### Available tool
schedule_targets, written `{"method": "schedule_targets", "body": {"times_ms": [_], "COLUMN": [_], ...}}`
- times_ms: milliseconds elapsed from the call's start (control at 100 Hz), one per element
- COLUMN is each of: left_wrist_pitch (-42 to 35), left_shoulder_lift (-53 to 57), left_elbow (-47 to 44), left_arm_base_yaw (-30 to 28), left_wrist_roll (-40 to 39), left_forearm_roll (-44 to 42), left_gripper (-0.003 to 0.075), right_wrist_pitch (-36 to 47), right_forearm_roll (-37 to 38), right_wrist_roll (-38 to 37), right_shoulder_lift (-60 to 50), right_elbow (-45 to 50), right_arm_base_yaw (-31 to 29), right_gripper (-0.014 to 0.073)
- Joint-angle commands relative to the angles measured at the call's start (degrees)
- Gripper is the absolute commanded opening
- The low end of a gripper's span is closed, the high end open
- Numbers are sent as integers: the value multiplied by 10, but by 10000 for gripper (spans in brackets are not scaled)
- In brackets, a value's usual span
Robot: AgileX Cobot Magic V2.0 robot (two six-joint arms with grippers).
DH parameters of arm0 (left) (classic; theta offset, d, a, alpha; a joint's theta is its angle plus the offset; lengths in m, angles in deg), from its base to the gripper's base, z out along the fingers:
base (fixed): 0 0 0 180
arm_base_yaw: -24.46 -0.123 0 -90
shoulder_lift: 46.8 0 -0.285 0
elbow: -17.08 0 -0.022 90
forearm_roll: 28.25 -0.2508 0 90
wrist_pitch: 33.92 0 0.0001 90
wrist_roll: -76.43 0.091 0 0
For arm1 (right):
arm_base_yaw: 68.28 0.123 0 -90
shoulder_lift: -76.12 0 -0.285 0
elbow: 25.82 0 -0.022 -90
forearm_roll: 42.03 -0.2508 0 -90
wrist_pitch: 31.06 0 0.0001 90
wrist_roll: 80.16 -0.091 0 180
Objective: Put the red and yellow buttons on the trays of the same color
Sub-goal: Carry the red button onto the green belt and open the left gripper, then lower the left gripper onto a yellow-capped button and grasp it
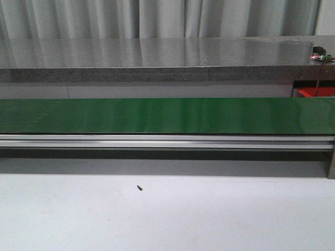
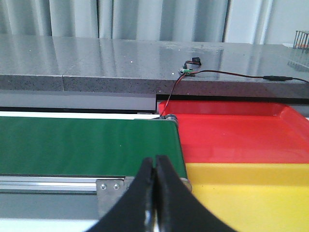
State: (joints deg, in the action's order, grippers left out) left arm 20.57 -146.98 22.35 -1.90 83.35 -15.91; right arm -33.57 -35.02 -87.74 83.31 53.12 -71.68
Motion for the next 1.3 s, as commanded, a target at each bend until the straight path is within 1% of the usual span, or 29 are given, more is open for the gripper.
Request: {"method": "schedule_targets", "body": {"times_ms": [0, 240, 420, 560, 840, 1290], "left_wrist_pitch": [-3, -38, -78, -99, -127, -183], "left_shoulder_lift": [28, 38, 38, 38, 34, -23], "left_elbow": [4, -80, -145, -177, -187, -187], "left_arm_base_yaw": [-17, -54, -67, -83, -118, -118], "left_wrist_roll": [0, 0, 0, 0, -1, -5], "left_forearm_roll": [2, -8, -14, -17, -19, -19], "left_gripper": [608, 608, 608, 608, 608, 608], "right_wrist_pitch": [43, 43, 43, 43, 43, 43], "right_forearm_roll": [2, 2, 2, 2, 2, 2], "right_wrist_roll": [-1, -1, -1, -1, -1, -1], "right_shoulder_lift": [-10, -10, -10, -10, -10, -10], "right_elbow": [-11, -11, -11, -11, -11, -11], "right_arm_base_yaw": [2, 2, 2, 2, 2, 2], "right_gripper": [-122, -122, -122, -122, -122, -122]}}
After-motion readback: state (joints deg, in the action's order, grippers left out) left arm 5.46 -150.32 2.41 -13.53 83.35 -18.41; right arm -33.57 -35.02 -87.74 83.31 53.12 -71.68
